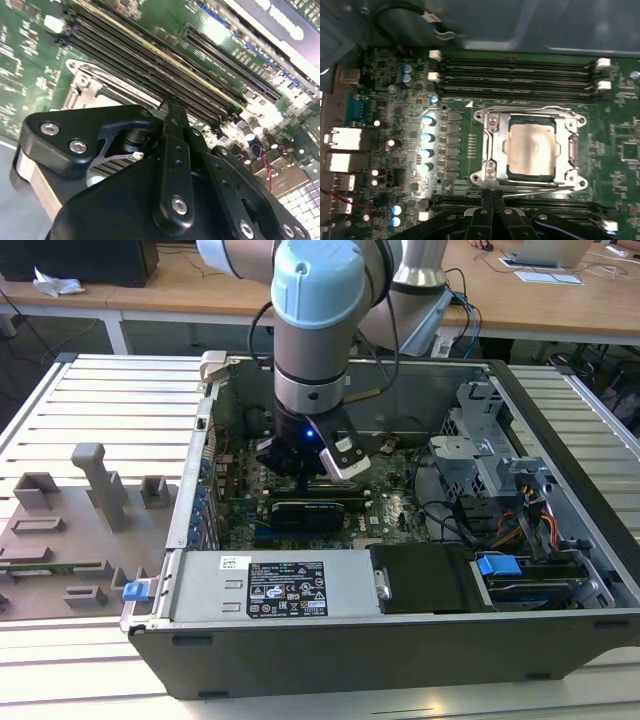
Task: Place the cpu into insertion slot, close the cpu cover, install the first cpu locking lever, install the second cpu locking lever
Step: 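Install the second cpu locking lever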
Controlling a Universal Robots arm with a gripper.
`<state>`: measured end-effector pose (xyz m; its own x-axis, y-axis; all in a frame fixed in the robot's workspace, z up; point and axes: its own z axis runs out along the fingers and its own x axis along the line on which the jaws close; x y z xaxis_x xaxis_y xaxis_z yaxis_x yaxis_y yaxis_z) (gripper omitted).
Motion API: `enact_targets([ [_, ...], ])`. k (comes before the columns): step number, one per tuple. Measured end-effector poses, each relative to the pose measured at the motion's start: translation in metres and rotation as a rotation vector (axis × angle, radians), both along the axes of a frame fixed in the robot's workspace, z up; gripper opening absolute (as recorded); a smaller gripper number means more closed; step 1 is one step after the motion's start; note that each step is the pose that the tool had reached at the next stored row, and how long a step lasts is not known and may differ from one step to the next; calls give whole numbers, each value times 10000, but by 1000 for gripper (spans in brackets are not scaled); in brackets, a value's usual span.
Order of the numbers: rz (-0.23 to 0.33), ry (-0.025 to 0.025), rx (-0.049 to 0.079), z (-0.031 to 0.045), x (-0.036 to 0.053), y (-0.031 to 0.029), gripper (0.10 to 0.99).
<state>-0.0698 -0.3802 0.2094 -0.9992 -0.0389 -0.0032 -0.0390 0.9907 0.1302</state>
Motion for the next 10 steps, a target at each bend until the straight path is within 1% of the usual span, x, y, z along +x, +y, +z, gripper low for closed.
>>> enact_targets([
  [3,101,-1,95,-23,-53,0,106],
  [6,271,-1,234,-50,-101,2,106],
  [10,618,4,319,-70,-109,40,106],
])
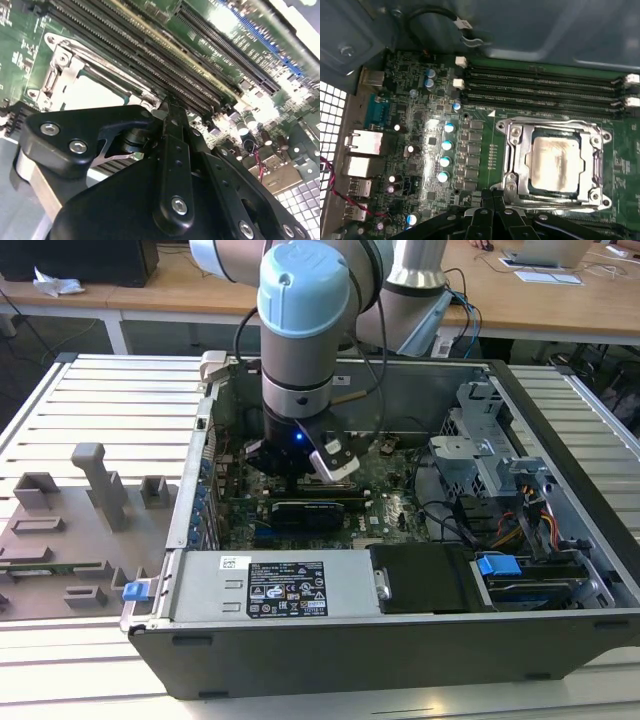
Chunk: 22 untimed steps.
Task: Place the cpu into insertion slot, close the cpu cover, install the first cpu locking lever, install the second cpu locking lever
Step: 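Install the second cpu locking lever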
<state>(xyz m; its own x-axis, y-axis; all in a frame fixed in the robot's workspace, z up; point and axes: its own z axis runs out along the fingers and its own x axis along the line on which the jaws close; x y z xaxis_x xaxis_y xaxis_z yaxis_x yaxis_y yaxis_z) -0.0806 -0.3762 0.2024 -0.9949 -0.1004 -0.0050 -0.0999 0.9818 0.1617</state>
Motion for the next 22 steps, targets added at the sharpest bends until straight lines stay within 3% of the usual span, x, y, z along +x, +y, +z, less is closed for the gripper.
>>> enact_targets([
  [4,190,-1,29,-32,1,43,106],
  [7,213,-4,45,-34,0,39,106],
  [10,215,-39,57,-23,-3,15,106],
  [15,218,-43,60,36,12,25,106],
  [20,214,-37,57,39,265,144,106],
  [22,214,-18,56,40,414,212,106],
])
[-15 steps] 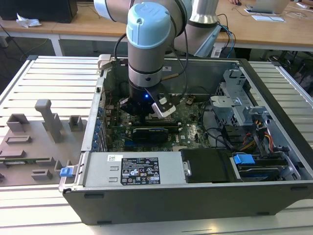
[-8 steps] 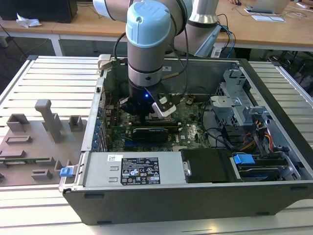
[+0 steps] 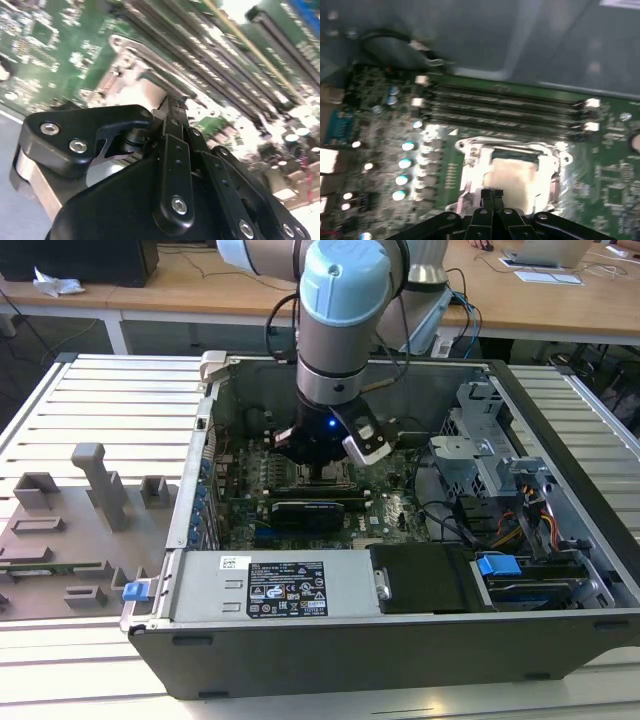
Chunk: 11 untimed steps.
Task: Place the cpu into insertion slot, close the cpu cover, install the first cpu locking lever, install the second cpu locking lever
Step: 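Install the second cpu locking lever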
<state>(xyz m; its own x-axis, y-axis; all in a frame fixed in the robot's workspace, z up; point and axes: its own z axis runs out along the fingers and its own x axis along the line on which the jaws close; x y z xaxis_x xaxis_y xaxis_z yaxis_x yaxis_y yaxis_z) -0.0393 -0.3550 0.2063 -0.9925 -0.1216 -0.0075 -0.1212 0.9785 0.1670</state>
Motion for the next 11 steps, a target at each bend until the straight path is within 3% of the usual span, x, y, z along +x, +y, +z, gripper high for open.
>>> enact_targets([
  [1,2,1,-44,-1,46,46,106],
  [3,2,1,-413,4,94,146,106],
  [5,1,1,-620,12,106,216,106],
  [7,1,1,-959,61,109,290,106],
  [9,1,3,-1125,111,109,309,106],
  [10,1,2,-1235,180,109,323,106],
  [11,2,2,-1236,240,109,324,106],
])
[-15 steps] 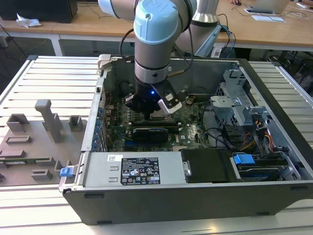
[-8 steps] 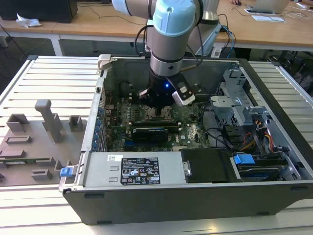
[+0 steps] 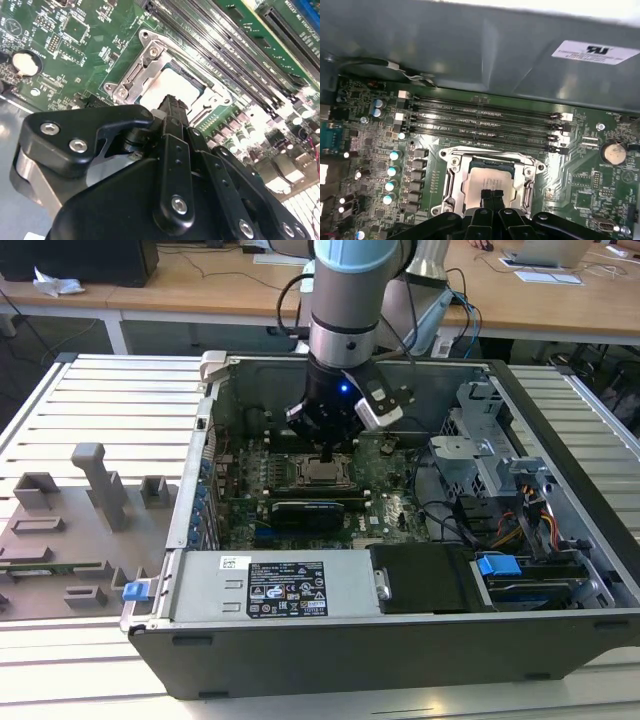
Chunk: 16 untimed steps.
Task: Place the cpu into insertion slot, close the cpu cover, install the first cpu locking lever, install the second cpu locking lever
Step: 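Install the second cpu locking lever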
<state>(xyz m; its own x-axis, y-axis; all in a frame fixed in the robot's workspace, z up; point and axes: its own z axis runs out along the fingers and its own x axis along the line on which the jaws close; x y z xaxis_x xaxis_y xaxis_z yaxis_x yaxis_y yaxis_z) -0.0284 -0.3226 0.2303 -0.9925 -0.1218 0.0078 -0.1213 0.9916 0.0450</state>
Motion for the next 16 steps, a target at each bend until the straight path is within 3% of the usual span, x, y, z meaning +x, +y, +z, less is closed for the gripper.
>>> enact_targets([
  [9,-1,0,-1,203,0,3,106],
  [11,-1,-1,-17,355,0,9,106],
  [16,-1,-1,-25,524,0,12,106],
])
